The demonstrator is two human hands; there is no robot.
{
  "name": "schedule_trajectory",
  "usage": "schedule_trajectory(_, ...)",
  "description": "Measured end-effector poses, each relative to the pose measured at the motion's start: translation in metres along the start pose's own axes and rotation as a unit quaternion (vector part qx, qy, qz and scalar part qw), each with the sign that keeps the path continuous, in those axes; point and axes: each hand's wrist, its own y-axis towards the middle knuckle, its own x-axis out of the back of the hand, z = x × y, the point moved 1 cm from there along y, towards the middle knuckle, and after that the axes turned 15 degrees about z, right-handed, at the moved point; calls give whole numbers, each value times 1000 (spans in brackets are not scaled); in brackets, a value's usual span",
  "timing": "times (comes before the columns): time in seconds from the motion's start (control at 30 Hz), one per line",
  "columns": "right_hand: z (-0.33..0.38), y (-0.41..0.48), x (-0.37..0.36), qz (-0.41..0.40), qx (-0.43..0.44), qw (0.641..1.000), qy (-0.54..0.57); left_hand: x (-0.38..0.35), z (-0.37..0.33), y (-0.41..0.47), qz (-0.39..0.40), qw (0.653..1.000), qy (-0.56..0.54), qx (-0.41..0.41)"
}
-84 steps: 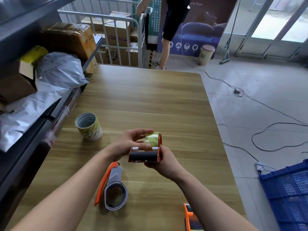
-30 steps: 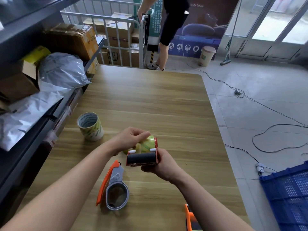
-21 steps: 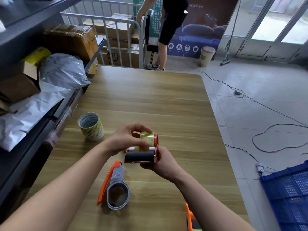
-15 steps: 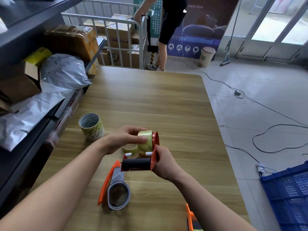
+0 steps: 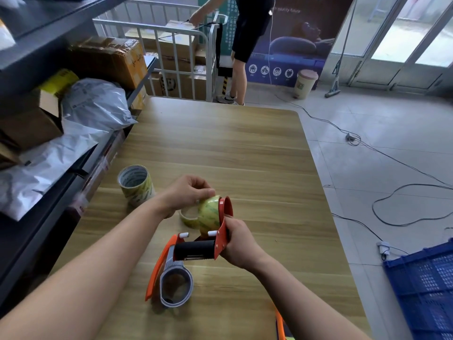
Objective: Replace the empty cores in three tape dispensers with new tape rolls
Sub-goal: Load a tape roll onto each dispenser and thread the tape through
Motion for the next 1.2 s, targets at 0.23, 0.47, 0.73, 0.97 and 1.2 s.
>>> schedule_trajectory(0.23,-3,-7,9,33,-23,998,47,-8,-5,4,-84,995,49,-23)
schedule_trajectory(0.47,-6,-3,7,44,-25,990,135,-19,-15,-16,-127,986,19,-107)
schedule_trajectory(0.73,-5,0,13,33,-23,979,198,-23,-26,-34,-159,964,80,-196)
schedule_trajectory(0.97,-4,1,13,30,-22,967,250,-28,-41,-49,-162,934,190,-256)
schedule_trajectory(1.2,-6,4,14,25,-25,957,288,-31,-45,-54,-184,903,247,-299)
